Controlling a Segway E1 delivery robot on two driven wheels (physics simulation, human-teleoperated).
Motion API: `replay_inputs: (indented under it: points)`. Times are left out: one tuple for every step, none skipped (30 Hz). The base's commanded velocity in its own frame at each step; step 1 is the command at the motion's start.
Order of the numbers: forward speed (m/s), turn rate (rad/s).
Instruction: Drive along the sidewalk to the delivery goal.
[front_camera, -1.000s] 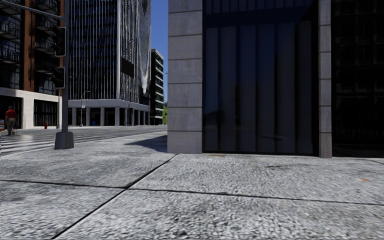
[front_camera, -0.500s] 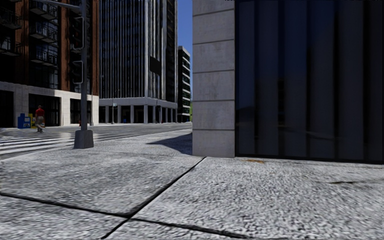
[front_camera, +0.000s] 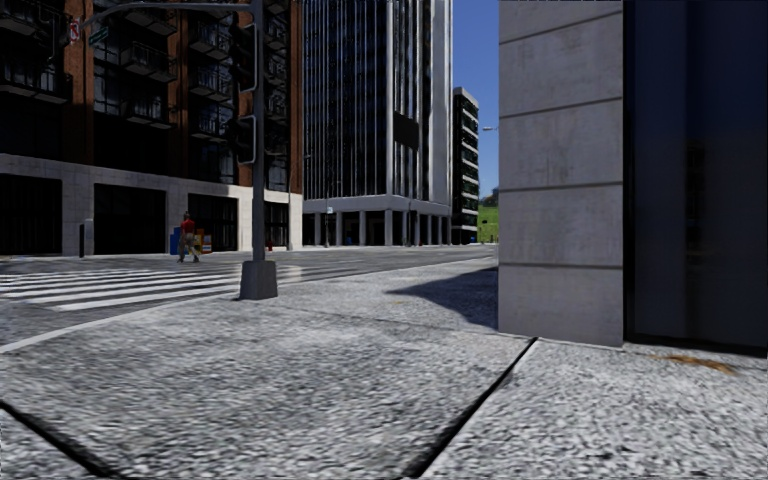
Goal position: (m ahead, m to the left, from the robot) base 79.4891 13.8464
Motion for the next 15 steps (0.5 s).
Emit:
replay_inputs:
  points:
    - [1.62,0.62]
    - [1.62,0.62]
    - [1.62,0.62]
    - [1.62,0.62]
    - [1.62,0.62]
    - [1.62,0.62]
    - [1.62,0.62]
    - [1.62,0.62]
    - [1.62,0.62]
    - [1.62,0.62]
    - [2.0,0.62]
    - [2.0,0.62]
    - [2.0,0.62]
    - [2.0,0.62]
    - [2.0,0.62]
